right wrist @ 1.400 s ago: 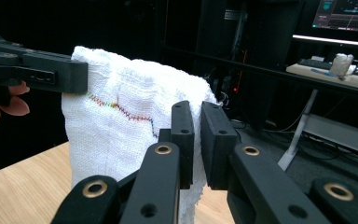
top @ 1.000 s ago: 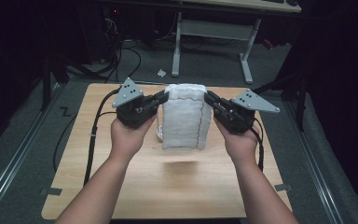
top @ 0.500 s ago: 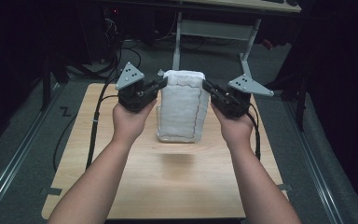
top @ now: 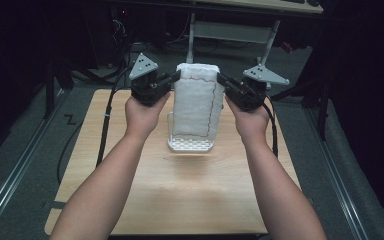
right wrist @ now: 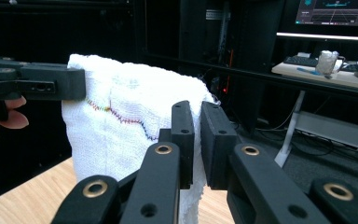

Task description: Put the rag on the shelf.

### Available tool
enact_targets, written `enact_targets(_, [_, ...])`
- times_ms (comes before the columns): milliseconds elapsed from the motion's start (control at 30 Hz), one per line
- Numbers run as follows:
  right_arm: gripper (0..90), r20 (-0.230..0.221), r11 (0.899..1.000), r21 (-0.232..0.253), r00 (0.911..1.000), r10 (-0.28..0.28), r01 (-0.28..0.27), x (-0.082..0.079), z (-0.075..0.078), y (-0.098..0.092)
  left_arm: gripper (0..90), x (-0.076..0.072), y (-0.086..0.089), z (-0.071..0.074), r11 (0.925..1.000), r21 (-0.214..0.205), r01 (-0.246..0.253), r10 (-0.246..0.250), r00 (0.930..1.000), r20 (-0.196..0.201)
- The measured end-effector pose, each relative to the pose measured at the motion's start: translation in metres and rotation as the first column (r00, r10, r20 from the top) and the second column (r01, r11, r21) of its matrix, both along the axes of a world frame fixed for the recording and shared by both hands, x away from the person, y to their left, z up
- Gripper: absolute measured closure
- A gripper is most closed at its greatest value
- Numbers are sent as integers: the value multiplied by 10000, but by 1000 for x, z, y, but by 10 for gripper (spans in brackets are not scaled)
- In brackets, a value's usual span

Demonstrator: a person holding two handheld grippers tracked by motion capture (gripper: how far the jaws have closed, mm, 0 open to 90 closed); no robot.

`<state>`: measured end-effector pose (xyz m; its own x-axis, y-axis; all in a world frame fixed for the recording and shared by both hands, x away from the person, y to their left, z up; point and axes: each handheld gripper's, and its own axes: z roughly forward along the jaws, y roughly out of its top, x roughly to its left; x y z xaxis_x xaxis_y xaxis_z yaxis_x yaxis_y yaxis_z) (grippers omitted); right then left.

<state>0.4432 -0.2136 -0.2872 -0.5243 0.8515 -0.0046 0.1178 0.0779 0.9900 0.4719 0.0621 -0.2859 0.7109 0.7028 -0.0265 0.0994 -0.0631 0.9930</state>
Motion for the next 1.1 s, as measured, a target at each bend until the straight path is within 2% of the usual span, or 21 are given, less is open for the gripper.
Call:
enact_targets(300, [845,-76,9997,-223,10000,65,-67,33,-6,5,866,35,-1,-7,9980,-94,-625,619,9967,-519])
enact_targets(400, [845,-256,9997,-264,9997,-12,5,44,-12,4,866,42,-6,-14,9968,214,-774,784,9956,-510])
enact_targets(600, [844,-798,9991,-393,9967,-177,146,67,-29,0,865,57,-12,-30,9936,651,-919,971,9919,-815])
enact_targets(700, [844,-1152,9990,-455,9933,-56,3,77,-34,0,865,65,-10,-41,9947,576,-858,933,9851,-1447])
enact_targets(833, [843,-1597,9977,-659,9871,79,-186,86,-40,3,864,71,-8,-55,9915,883,-959,1106,9773,-1809])
enact_targets(933, [840,-1695,9953,-955,9855,15,-179,90,-46,9,863,74,-7,-64,9893,1064,-994,1195,9716,-2042])
enact_targets(1033, [839,-1913,9946,-1023,9815,-31,-168,94,-53,10,863,76,-7,-72,9874,1230,-995,1248,9677,-2189])
enact_targets(1100, [836,-2170,9954,-929,9762,45,-252,98,-58,10,863,77,-8,-77,9844,1413,-1048,1362,9623,-2356])
